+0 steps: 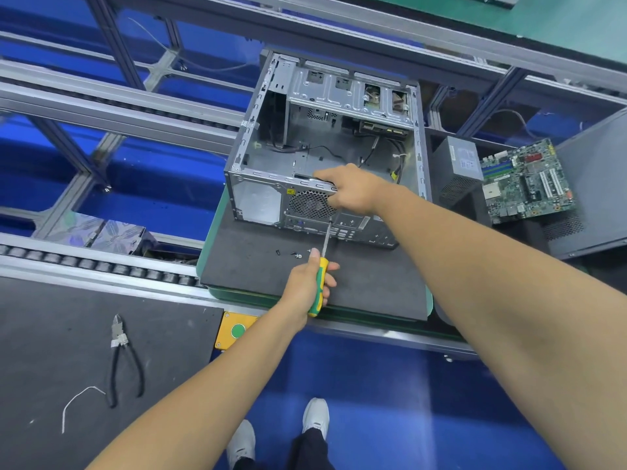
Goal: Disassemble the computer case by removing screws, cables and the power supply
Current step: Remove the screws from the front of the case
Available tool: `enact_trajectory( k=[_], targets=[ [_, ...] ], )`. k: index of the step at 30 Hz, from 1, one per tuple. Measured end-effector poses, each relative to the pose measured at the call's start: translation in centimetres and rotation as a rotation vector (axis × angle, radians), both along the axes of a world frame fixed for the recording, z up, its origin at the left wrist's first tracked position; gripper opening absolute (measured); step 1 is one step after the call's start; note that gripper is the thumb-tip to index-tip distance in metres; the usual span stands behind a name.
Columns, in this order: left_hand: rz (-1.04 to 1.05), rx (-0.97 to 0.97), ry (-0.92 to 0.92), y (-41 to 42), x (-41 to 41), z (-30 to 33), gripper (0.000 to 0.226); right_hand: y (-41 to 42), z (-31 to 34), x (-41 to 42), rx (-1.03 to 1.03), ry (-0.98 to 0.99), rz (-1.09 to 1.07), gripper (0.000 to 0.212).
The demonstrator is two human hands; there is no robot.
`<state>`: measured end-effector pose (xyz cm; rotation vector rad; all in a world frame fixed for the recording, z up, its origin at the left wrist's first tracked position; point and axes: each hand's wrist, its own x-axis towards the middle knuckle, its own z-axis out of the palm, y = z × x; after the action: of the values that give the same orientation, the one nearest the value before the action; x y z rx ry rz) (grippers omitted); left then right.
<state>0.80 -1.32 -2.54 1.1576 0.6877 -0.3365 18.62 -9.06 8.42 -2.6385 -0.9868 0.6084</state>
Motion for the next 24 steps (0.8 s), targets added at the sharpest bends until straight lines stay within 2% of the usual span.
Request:
enact_trajectory(
  k=[3, 6, 12, 16, 24],
  targets=[
    [0.077, 0.096, -0.073, 0.0, 0.1, -0.6, 0.042, 0.1, 0.1, 0.0, -0.021, -0.005, -0.001, 0.052],
    [0.138, 0.170, -0.147, -0.1, -0.2, -1.2, 0.049, 0.1, 0.2, -0.1, -0.031, -0.004, -0.006, 0.061],
    [0.165, 0.240, -0.143, 0.0, 0.0, -1.3, 0.042, 0.2, 0.1, 0.0, -0.026, -0.009, -0.002, 0.064],
    [0.091, 0.113, -0.059, 0.8, 0.2, -0.9, 0.037, 0.2, 0.0, 0.0, -0.031, -0.009, 0.007, 0.057],
    [-0.050, -0.217, 0.057, 2.3, 0.5, 0.3, 0.049, 0.2, 0.1, 0.0, -0.028, -0.023, 0.022, 0.062]
  ],
)
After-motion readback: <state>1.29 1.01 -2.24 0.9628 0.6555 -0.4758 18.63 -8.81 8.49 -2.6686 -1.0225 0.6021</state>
